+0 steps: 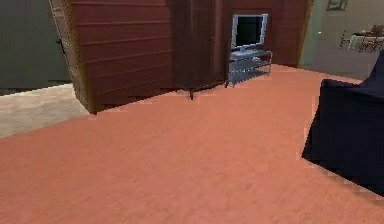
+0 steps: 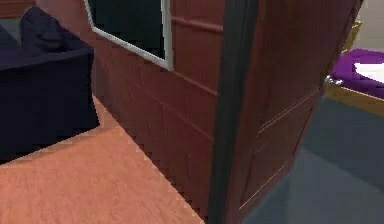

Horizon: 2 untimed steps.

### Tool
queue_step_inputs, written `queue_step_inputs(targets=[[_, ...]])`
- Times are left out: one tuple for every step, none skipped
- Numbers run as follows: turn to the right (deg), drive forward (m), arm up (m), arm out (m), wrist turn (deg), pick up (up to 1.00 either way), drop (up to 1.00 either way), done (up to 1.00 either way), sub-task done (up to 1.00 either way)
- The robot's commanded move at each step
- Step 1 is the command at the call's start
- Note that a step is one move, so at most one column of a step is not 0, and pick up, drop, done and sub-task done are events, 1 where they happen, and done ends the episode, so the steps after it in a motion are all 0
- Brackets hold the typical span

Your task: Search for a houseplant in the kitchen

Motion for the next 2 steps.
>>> queue_step_inputs(targets=[[15.0,0.0,0.0,0.0,0.0,0.0,0.0,0.0,0.0],[0.0,1.0,0.0,0.0,0.0,0.0,0.0,0.0,0.0]])
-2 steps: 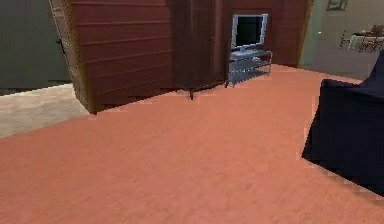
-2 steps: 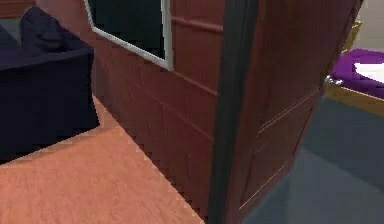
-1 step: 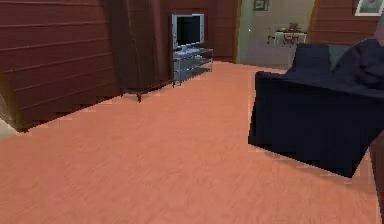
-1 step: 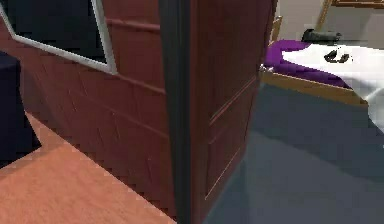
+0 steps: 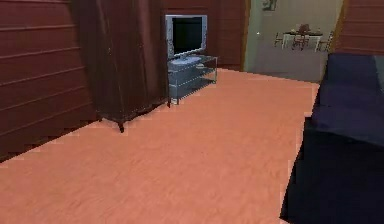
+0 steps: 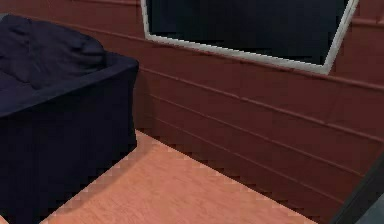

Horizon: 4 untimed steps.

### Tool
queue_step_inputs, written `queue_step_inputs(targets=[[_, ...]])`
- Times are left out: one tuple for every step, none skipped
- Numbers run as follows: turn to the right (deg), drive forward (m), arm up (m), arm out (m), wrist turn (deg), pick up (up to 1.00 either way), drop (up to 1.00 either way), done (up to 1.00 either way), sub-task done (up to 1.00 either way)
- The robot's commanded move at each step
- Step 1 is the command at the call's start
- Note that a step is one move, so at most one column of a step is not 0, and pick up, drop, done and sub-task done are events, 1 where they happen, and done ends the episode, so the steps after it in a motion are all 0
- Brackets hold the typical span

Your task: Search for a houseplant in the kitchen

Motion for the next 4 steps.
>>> queue_step_inputs(targets=[[3.0,0.0,0.0,0.0,0.0,0.0,0.0,0.0,0.0],[0.0,1.0,0.0,0.0,0.0,0.0,0.0,0.0,0.0],[6.0,0.0,0.0,0.0,0.0,0.0,0.0,0.0,0.0],[0.0,0.15,0.0,0.0,0.0,0.0,0.0,0.0,0.0]])
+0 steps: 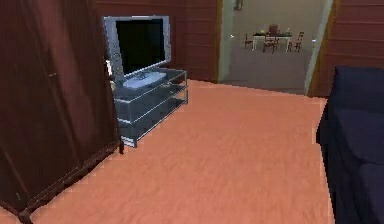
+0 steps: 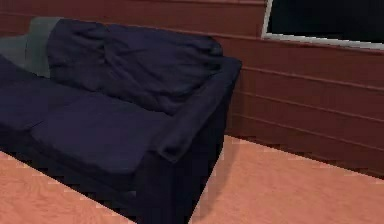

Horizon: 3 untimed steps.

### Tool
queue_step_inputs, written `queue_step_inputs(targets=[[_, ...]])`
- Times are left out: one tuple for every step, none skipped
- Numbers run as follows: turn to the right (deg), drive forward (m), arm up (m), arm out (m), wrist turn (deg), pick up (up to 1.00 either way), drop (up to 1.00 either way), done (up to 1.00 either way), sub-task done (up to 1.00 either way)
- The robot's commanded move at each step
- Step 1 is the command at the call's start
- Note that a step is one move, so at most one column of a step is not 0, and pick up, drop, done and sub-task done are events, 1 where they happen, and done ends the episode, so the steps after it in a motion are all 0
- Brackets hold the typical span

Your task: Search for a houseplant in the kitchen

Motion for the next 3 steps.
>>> queue_step_inputs(targets=[[21.0,0.0,0.0,0.0,0.0,0.0,0.0,0.0,0.0],[0.0,1.0,0.0,0.0,0.0,0.0,0.0,0.0,0.0],[3.0,0.0,0.0,0.0,0.0,0.0,0.0,0.0,0.0]])
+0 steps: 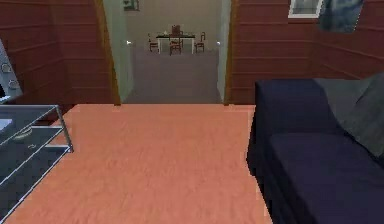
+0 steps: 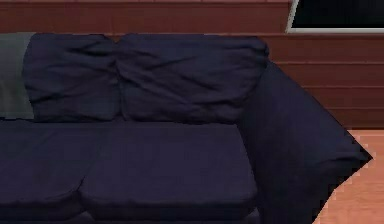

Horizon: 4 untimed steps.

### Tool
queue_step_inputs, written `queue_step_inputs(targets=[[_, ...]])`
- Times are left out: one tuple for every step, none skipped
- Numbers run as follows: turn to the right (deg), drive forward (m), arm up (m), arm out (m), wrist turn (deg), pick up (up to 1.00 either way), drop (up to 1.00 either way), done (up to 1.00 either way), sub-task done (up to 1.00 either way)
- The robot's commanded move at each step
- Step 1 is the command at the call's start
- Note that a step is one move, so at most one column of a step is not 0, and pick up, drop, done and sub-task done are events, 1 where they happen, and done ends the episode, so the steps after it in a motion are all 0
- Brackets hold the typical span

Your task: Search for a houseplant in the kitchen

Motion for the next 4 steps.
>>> queue_step_inputs(targets=[[0.0,1.0,0.0,0.0,0.0,0.0,0.0,0.0,0.0],[0.0,1.0,0.0,0.0,0.0,0.0,0.0,0.0,0.0],[0.0,0.65,0.0,0.0,0.0,0.0,0.0,0.0,0.0],[-3.0,0.0,0.0,0.0,0.0,0.0,0.0,0.0,0.0]])
